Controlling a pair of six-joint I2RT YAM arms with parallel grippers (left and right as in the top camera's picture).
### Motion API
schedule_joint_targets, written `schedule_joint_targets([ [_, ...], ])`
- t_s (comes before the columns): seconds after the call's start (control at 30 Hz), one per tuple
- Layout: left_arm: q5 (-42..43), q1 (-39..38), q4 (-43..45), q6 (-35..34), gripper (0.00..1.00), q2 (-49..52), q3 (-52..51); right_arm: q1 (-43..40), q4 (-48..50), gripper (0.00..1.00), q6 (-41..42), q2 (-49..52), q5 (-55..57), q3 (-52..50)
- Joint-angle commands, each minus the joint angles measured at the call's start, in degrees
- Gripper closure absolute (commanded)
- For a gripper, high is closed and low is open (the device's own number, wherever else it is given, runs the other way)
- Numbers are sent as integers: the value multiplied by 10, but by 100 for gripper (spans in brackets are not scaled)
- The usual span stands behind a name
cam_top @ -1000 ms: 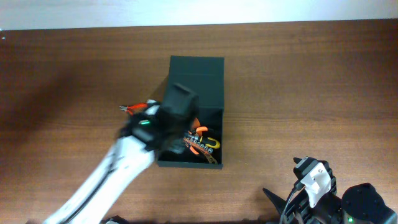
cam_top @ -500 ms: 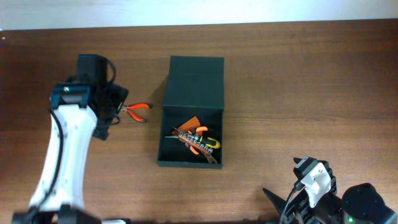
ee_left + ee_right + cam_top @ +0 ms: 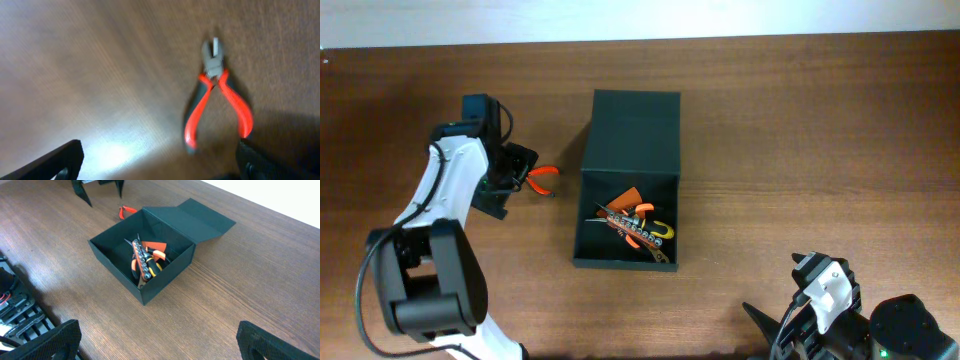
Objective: Pack container
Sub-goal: 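Release the socket rail and move the left gripper to the red pliers, then lower the left gripper and grasp the red-black pliers by the handles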
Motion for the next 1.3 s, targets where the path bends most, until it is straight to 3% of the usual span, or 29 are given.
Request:
schedule_joint_targets([
  [0.0,45,0,36,8,1,21,-31,0,2,1,5,-3,-3,-2],
  [0.4,90,-9,56,1,0,92,-35,0,2,1,5,-3,-3,-2],
  [0.93,98,-9,-41,-29,36,98,-35,0,2,1,5,-3,-3,-2],
  [1.27,87,-2,-19,-29,39,98,-33,0,2,1,5,-3,-3,-2],
])
